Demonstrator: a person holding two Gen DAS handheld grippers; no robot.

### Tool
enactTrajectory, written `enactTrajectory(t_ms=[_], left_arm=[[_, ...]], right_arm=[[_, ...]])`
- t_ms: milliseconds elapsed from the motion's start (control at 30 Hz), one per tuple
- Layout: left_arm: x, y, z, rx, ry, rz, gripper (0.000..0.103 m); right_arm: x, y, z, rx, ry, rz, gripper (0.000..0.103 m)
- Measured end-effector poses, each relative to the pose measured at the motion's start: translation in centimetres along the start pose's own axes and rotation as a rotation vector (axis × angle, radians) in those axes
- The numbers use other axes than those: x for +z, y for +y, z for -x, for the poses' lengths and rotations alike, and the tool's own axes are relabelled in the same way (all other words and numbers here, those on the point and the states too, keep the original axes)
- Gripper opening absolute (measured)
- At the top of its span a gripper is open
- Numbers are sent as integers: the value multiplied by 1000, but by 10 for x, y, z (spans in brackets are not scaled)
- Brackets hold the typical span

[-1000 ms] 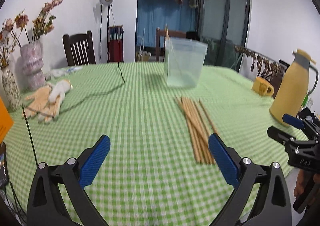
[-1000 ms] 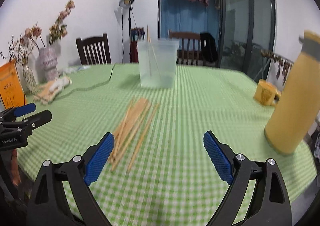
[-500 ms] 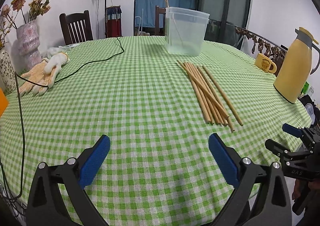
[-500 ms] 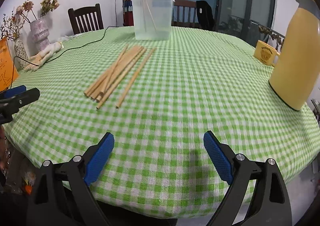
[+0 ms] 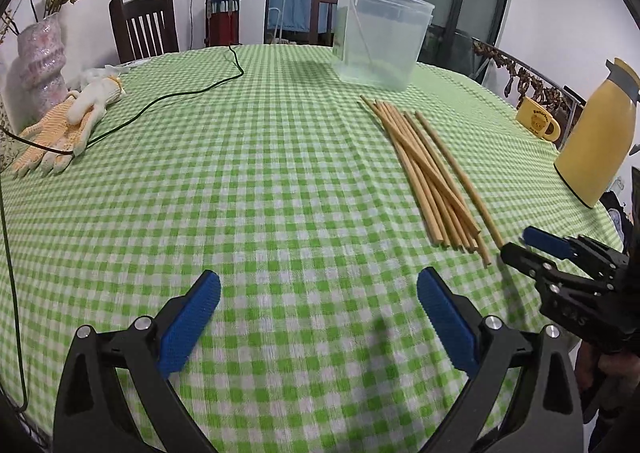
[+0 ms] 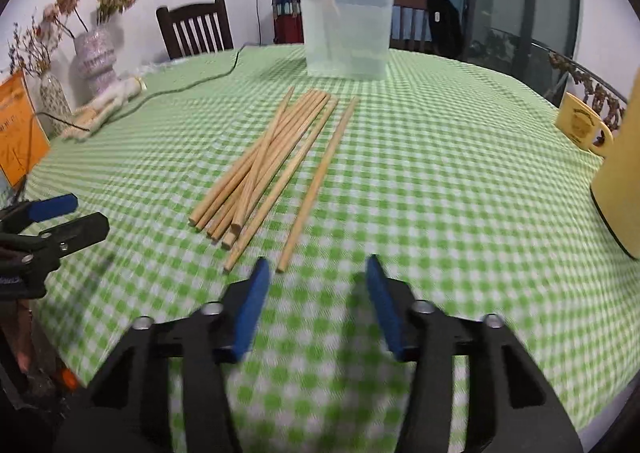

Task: Organize utensils
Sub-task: 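Close the right tool on another chopstick from the pile, then close the left tool on a wooden chopstick while the right tool lifts its chopstick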

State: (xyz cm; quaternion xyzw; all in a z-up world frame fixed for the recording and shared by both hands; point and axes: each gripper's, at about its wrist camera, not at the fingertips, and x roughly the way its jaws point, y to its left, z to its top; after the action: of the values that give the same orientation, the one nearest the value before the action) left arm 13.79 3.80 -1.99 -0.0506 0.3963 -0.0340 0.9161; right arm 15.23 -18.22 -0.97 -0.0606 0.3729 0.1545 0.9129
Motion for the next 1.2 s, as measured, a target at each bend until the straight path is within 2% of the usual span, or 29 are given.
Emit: enactTrajectory(t_ms=[67, 133, 200, 400, 600, 667, 733, 767, 900, 967, 1133, 1200], left_arm=[[4, 3, -3, -2, 8, 13, 96], [7, 5, -7, -6, 20, 23, 96], [10, 7, -10, -9, 28, 23, 96], [18, -2, -18, -62, 45, -3, 96], [34, -36, -36, -109, 51, -88, 93], [39, -50, -43, -117, 60, -125, 87], [41, -59, -47, -89, 57, -173, 72], [42, -62, -51, -72, 67, -194, 68], [46, -69, -58, -79, 95, -210, 57], [50, -71, -59, -85, 107, -200, 56], [66, -76, -55, -158, 117, -137, 55], [68, -89, -61, -157, 128, -154, 55]], right_arm=[[3, 2, -4, 8, 4, 1, 31], [5, 3, -6, 15, 0, 5, 16], [5, 3, -7, 22, -2, 2, 7], [1, -15, -1, 1, -7, -54, 5], [-7, -36, 5, -28, -22, -112, 5], [-10, -42, 9, -28, -31, -132, 5], [-13, -47, 11, -23, -36, -148, 5], [-14, -49, 12, -21, -39, -154, 5], [-17, -55, 14, -9, -50, -174, 5], [-16, -57, 13, -8, -55, -181, 5], [-16, -62, 12, 0, -65, -198, 5], [-16, -63, 12, 7, -68, -204, 5]])
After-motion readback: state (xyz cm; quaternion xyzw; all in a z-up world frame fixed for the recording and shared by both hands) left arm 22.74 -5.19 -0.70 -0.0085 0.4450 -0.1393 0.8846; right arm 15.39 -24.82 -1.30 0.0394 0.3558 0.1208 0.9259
